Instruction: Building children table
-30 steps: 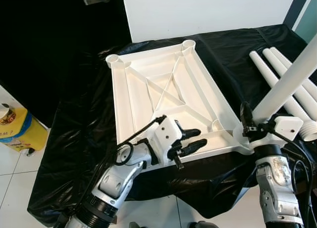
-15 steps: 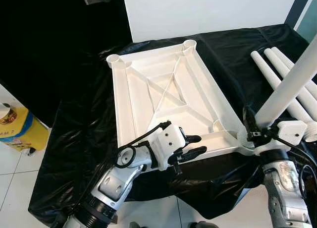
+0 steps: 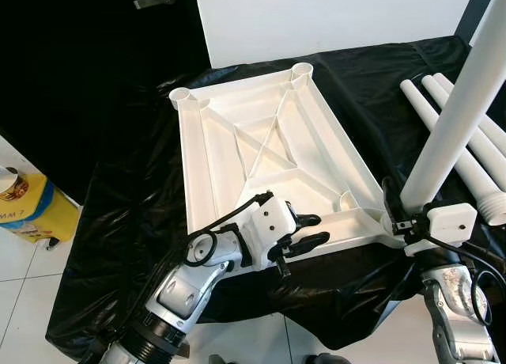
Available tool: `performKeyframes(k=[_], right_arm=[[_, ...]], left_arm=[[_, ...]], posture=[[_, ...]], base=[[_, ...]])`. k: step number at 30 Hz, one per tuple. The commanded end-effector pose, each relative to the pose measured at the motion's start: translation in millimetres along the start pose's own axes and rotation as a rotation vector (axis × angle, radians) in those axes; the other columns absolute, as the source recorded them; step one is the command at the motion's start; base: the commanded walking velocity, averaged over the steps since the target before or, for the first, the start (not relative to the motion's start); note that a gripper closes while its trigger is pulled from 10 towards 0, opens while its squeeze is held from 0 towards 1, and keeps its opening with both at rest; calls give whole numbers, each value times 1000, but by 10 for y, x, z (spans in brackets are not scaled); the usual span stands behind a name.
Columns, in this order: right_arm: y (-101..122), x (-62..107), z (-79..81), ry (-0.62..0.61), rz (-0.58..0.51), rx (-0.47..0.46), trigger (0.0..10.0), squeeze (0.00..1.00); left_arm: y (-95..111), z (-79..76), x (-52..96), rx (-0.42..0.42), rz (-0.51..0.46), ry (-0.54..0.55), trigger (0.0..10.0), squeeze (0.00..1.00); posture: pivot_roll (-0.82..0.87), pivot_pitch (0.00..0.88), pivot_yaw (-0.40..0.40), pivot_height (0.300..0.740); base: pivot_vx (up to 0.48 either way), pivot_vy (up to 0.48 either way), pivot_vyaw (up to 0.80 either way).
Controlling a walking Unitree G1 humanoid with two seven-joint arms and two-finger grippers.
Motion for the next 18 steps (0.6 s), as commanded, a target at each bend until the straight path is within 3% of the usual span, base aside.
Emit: performKeyframes(k=[1,5,9,18], right_arm=[[-356,158,19,-8,181,-64,10000,0],[-396,159,16,-17,198,-107,10000,0],[-480,169,30,-47,241,-238,10000,0],[-503,162,33,-61,253,-279,10000,0]], left_arm=[[-36,13,13,-8,17,-10,10000,0],[-33,16,11,-8,16,-9,10000,0],[-29,17,12,-10,15,-6,10000,0],[-31,26,16,-12,17,2,10000,0]], posture=[[-175,101,104,740],[-174,98,102,740],[-174,96,98,740],[-174,100,91,740]], base=[[0,0,0],[0,0,0],[0,0,0],[0,0,0]])
Point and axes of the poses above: a point about 5 cm out from each wrist's last joint towards the gripper, its own x axis pointing back from the gripper into the wrist, its own y axis along the axis of the wrist's last joint, z = x × y, the point moved 2 cm from there along -x, pointing out of the wrist towards the gripper, and after that the axes turned 5 degrees about -x, right-handed, at the moved point
